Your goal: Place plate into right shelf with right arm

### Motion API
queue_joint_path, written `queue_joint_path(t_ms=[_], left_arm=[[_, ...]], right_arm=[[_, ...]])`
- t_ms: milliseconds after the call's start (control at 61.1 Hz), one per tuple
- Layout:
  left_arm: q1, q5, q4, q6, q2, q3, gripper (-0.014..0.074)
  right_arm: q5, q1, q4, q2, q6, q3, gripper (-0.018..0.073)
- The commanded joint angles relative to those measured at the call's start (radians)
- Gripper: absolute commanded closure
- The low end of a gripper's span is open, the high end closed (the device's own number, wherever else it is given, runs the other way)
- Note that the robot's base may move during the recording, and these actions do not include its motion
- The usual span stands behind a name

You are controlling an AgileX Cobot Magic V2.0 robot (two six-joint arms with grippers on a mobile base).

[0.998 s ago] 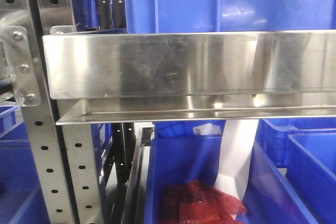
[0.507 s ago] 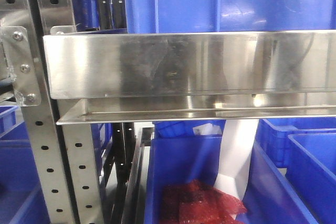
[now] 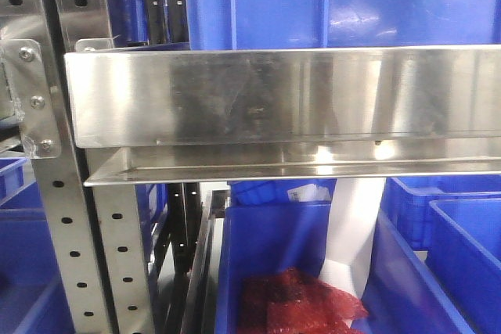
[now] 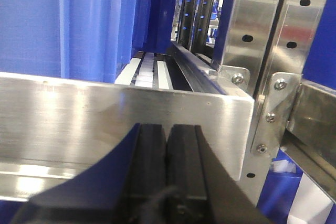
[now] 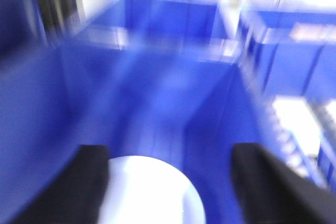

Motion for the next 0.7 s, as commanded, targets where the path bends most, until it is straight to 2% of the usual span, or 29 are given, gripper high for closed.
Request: queue_joint_path(t_ms=[0,180,229,475,687], left_arm=[[-0.007,-0.089,0.000,-0.006,-0.012,0.007,0.0643],[-0.007,-0.089,0.000,-0.006,-0.012,0.007,0.0643],[-0.007,-0.089,0.000,-0.006,-0.012,0.007,0.0643],[-0.007,-0.089,0.000,-0.006,-0.012,0.007,0.0643],[-0.007,-0.089,0.000,-0.006,-0.012,0.007,0.0643]], right_arm=[[-0.024,0.017,-0.015,-0.121,0.002,0.005,0.0208],[-0.024,0.051,-0.014,-0.333,0.002,0.203,0.0468],[-0.032,0.052,-0.007,-0.389,0.002,0.259,0.0508],[-0.046,0.052,0.014,-0.733,0.002,0.590,0.0502],[-0.027,0.052,0.014,-0.947,0.002,0.775,0.0502]])
